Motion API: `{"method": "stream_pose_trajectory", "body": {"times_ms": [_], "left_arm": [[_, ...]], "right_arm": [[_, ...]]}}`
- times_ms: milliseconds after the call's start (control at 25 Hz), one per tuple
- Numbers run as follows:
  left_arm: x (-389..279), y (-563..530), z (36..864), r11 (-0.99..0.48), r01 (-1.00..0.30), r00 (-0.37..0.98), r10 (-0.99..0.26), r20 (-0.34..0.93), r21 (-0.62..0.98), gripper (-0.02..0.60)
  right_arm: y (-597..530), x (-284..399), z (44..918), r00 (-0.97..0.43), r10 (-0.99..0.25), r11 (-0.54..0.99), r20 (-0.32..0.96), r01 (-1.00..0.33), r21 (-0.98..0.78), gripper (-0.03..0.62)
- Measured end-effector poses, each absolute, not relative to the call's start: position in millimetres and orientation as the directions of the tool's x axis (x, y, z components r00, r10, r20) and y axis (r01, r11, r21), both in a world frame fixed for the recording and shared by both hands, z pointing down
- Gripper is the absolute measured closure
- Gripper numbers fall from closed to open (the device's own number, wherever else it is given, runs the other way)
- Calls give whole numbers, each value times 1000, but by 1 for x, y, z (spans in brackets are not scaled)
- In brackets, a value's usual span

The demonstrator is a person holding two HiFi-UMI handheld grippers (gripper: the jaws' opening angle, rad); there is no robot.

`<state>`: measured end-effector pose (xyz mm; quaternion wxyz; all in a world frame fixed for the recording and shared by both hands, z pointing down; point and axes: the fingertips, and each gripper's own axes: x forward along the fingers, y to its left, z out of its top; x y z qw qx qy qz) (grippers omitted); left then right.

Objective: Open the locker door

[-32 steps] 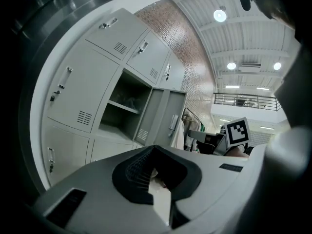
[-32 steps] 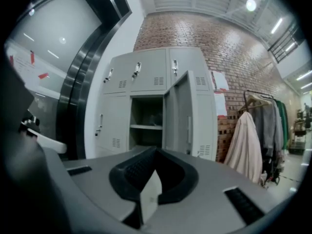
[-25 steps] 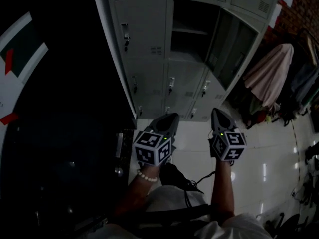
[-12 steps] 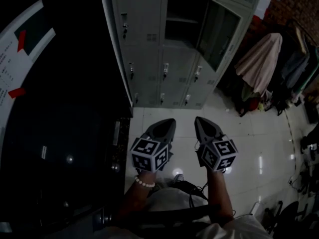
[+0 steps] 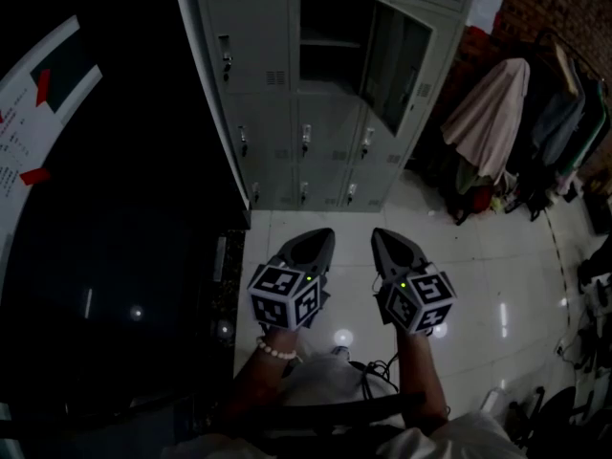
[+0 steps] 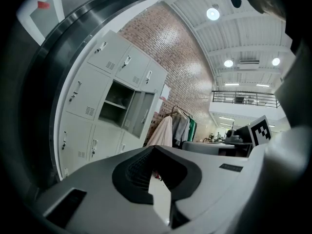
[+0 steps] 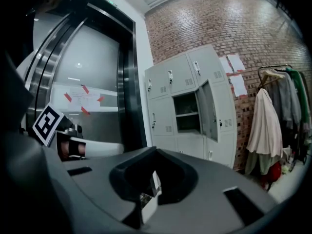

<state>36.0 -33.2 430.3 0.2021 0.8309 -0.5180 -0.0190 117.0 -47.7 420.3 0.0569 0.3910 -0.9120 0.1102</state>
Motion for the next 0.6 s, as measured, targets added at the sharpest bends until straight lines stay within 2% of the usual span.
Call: {"method": "stream_pose_trajectory", "body": {"times_ms": [600], "left_arm": [[58,-26,423,-370,-866,444,-879,176,338,583]], "right_arm": [[-43,134,411,-706,-688,690,169,-708,-152,591]]}}
